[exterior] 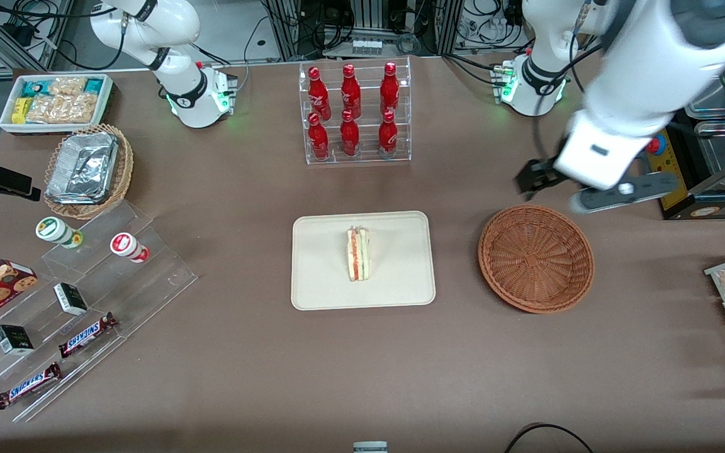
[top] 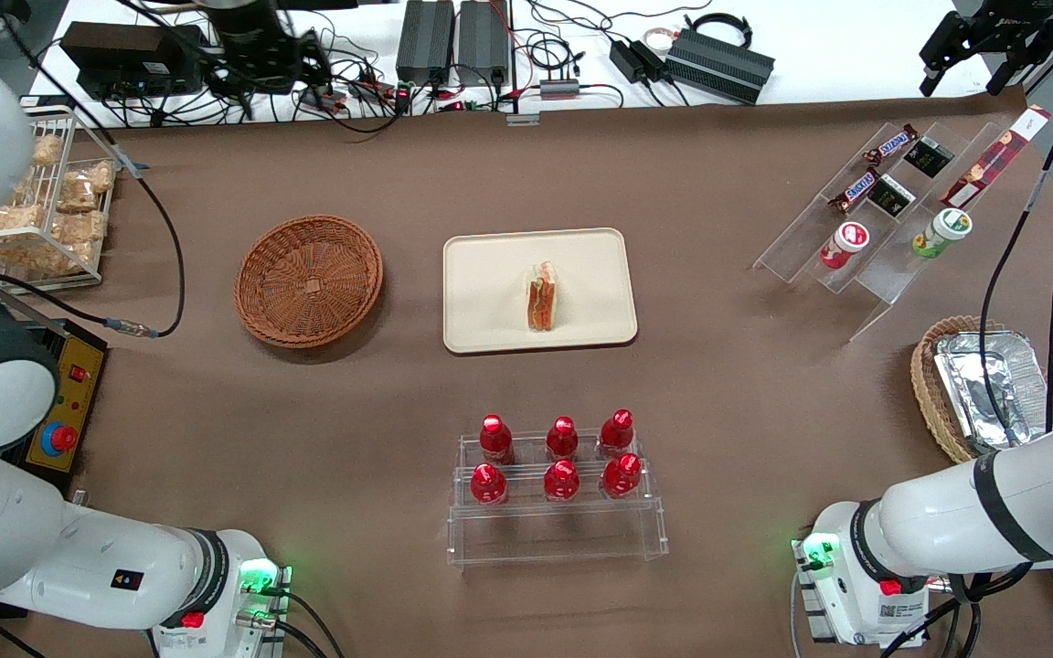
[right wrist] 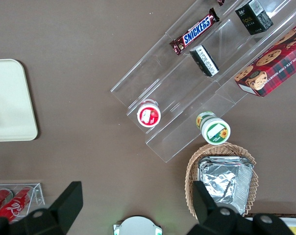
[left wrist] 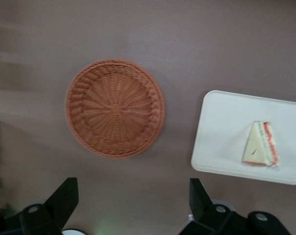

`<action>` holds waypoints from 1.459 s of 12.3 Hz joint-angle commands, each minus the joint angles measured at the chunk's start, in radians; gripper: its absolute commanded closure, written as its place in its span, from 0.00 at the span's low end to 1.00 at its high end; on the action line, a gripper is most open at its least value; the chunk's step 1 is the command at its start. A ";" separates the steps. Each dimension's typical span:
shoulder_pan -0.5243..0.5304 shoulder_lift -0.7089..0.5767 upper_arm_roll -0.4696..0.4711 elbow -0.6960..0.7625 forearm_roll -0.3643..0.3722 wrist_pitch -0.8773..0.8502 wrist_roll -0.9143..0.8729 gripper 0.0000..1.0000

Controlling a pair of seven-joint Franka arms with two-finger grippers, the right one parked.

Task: Place sandwich from basket to tray

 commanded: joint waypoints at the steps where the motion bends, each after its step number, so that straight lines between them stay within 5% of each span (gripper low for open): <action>1: 0.114 -0.090 -0.012 -0.061 -0.009 -0.052 0.203 0.00; 5: 0.232 -0.130 -0.010 -0.063 -0.014 -0.127 0.458 0.00; 11: 0.199 -0.098 0.059 -0.029 0.000 -0.113 0.572 0.00; 18: 0.151 -0.101 0.122 -0.015 0.001 -0.076 0.512 0.00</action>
